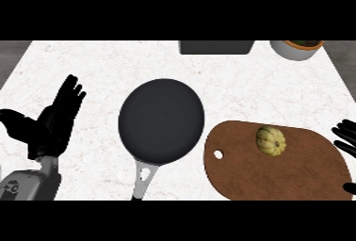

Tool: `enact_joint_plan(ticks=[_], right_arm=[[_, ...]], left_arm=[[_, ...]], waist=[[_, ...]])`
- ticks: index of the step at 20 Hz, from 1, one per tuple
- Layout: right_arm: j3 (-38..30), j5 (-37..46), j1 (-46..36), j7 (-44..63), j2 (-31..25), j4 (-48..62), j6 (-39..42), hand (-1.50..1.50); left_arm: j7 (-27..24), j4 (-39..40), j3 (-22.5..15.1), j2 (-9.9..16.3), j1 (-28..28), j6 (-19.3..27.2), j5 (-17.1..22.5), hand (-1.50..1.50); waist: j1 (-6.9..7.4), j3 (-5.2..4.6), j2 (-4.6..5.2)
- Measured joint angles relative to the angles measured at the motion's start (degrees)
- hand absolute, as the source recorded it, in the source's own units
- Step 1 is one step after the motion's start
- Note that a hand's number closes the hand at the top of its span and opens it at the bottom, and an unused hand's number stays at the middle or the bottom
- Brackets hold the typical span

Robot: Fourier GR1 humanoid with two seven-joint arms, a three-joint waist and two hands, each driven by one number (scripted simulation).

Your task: Pick the squash from the cutting board and place it in the pan

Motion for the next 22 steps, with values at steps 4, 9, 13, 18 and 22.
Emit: enact_joint_plan(ticks=[4, 9, 13, 18, 22], right_arm=[[-0.4, 5.5, 2.3, 0.5, 1.7, -1.4, -4.2, -1.5], [-1.6, 10.8, 4.4, 3.5, 5.0, -5.1, -8.6, -1.5], [-1.0, 13.5, 7.1, 4.6, 8.9, -8.8, -10.1, -1.5], [-0.1, 16.7, 8.2, 5.4, 12.3, -11.8, -10.0, -1.5], [1.7, 21.6, 7.1, 10.1, 15.0, -13.9, -8.6, -1.5]], left_arm=[[0.3, -0.4, 1.0, -0.1, 0.4, -0.8, -0.3, 0.0], [1.6, -0.9, 1.6, -0.8, -0.3, -1.1, -1.0, 0.0], [1.2, -0.2, 3.1, -1.2, 0.0, -2.9, -0.9, 0.0], [1.1, -0.6, 4.5, -2.0, 0.7, -4.6, -1.7, 0.0], [1.8, 0.1, 4.9, -2.9, -0.5, -4.8, -2.9, 0.0]], waist=[[-0.17, 0.02, -0.03], [-0.24, 0.0, -0.04], [-0.24, 0.01, -0.03], [-0.13, -0.01, -0.03], [-0.1, 0.01, 0.0]])
